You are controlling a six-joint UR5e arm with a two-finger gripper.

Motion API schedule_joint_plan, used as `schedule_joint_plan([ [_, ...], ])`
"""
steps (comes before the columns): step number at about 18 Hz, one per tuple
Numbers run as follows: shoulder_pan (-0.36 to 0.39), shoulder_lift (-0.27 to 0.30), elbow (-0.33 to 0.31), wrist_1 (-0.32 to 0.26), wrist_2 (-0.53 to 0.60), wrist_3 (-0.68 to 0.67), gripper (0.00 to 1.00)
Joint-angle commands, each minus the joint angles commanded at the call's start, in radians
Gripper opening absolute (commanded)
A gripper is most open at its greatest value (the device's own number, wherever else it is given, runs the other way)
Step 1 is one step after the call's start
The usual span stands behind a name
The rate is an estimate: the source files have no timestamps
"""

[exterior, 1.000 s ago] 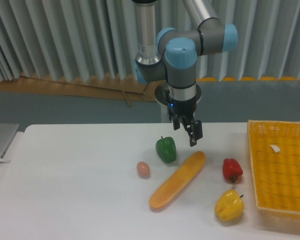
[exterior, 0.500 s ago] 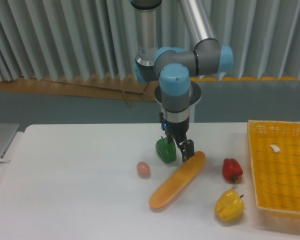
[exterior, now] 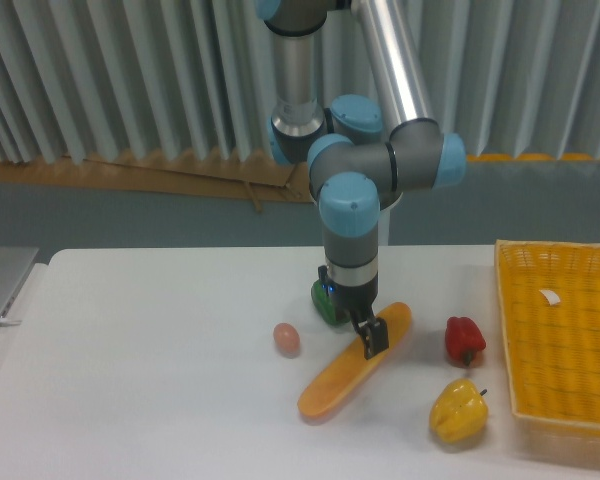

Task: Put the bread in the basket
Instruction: 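Close the gripper around the middle of the orange bread loaf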

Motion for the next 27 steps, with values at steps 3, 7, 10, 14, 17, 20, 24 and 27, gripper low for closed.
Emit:
schedule_joint_plan([
  [3,0.0,-0.011,0.002,0.002,0.0,0.0,1.0],
  [7,-0.014,-0.035,0.005,0.009,0.002,0.0,1.0],
  [10,-0.021,-0.043,0.005,0.037,0.002,0.0,1.0],
  [14,-0.021,-0.075,0.014,0.054,0.003,0.002,1.0],
  [17,-0.021,-0.078,0.015,0.057,0.003,0.002,1.0],
  [20,-0.021,-0.084,0.015,0.058,0.003,0.002,1.0],
  [24,-0.023,-0.086,0.015,0.06,0.005,0.002,1.0],
  [27,-0.035,-0.094,0.02,0.06,0.041,0.002,1.0],
])
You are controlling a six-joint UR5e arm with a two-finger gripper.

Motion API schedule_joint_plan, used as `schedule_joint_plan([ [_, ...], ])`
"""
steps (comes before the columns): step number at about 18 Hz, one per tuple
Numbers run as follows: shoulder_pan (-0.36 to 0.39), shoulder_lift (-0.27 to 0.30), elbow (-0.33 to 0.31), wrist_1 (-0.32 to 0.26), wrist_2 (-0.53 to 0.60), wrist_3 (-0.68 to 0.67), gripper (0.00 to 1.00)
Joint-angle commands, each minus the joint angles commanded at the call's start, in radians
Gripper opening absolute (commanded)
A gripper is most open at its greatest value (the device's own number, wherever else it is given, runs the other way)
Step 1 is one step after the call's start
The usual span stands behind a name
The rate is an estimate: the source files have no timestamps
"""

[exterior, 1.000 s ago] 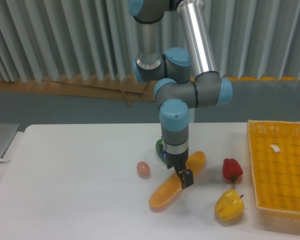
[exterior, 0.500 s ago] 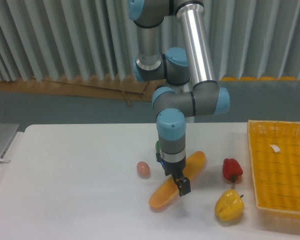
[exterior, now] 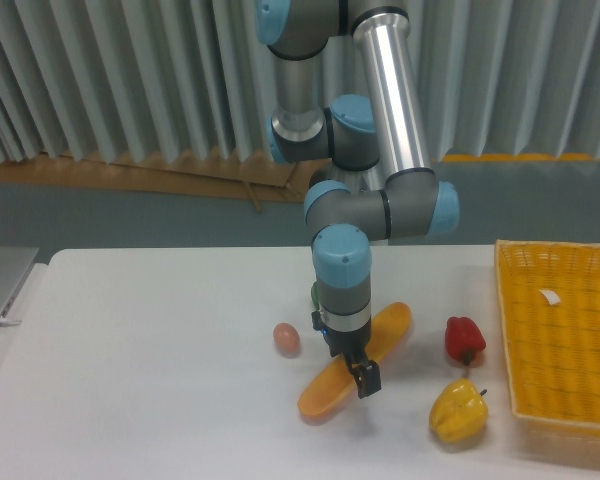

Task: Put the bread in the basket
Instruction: 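Close the gripper around the middle of the orange bread loaf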

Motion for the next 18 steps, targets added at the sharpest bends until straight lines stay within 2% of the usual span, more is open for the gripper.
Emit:
schedule_joint_plan([
  [7,-0.008,-0.02,0.0,0.002,0.006,-0.002,1.0],
  [15,-0.028,-0.015,0.0,-0.002,0.005,-0.012,1.0],
  [16,-0.028,-0.017,0.0,0.0,0.006,-0.012,0.96],
  [17,-0.028,-0.018,0.0,0.0,0.006,-0.014,0.87],
  [18,-0.028,-0.018,0.0,-0.002,0.006,-0.017,0.74],
])
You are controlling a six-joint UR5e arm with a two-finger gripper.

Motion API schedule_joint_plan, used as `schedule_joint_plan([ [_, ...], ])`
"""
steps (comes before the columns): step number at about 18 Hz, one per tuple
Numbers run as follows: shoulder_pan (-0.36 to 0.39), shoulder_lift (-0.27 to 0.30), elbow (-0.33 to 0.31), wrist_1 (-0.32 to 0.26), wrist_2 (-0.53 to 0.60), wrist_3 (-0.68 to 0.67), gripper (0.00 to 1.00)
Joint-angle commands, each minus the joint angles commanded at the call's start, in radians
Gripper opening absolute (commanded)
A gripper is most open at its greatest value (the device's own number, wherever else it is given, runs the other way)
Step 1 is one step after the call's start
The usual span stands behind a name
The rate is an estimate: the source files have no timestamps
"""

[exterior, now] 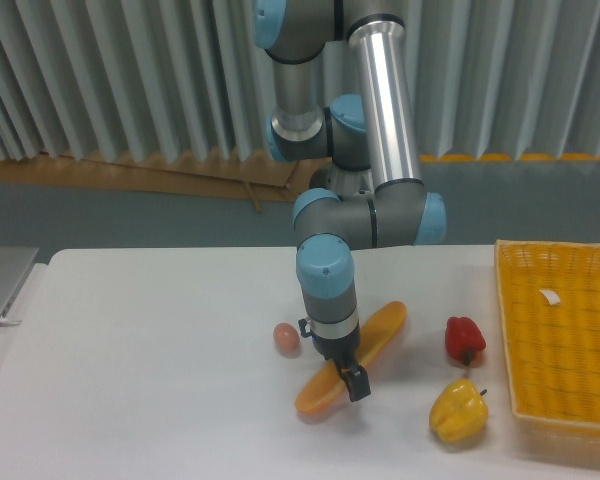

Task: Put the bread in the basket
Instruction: 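Close the gripper around the middle of the orange bread loaf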

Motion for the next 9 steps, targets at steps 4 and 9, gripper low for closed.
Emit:
schedule_joint_plan([
  [4,0.0,0.002,-0.002,0.0,0.002,-0.002,0.51],
  [9,0.0,0.008,-0.005,0.0,0.006,-0.002,0.47],
])
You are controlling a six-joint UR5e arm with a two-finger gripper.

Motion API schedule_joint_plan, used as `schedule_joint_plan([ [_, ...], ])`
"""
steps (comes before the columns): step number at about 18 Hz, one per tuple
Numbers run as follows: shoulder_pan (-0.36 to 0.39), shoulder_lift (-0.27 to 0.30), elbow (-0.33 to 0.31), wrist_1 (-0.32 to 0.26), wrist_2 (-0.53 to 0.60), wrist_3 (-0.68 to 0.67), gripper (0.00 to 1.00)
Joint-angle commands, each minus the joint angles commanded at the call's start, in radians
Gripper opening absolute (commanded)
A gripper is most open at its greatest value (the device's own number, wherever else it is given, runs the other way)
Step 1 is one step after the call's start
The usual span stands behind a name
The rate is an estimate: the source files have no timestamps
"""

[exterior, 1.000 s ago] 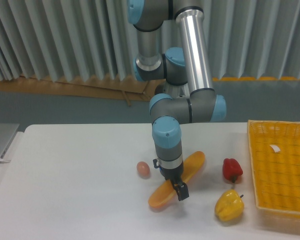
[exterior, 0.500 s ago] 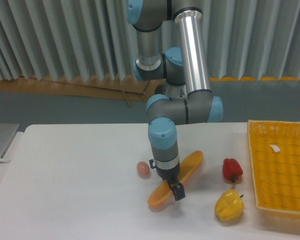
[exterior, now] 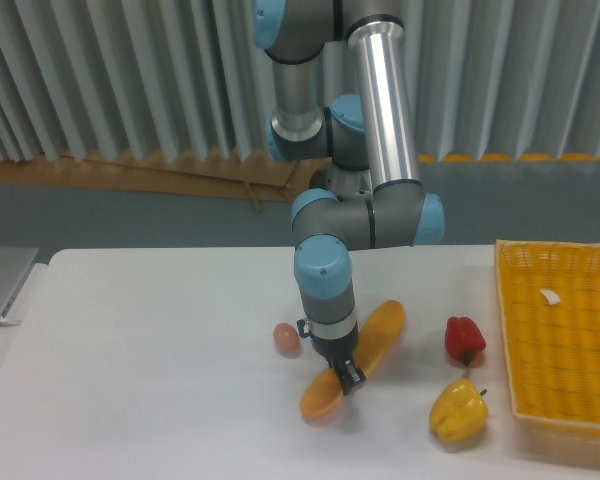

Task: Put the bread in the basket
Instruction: 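Close the gripper around the middle of the orange bread loaf, then lift the bread loaf and carry it toward the yellow basket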

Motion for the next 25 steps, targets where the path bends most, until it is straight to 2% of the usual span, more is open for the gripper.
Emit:
schedule_joint_plan([
  [2,0.0,-0.002,-0.002,0.0,0.0,0.0,0.43],
  [7,0.009,0.012,0.003,-0.002,-0.002,0.0,0.42],
  [10,0.024,0.035,0.006,-0.003,-0.002,-0.002,0.42],
  [16,0.078,0.126,0.003,-0.015,-0.006,0.002,0.41],
  [21,0.094,0.155,-0.006,-0.034,-0.006,0.003,0.41],
  [25,0.123,0.189,0.015,-0.109,-0.008,0.037,0.41],
])
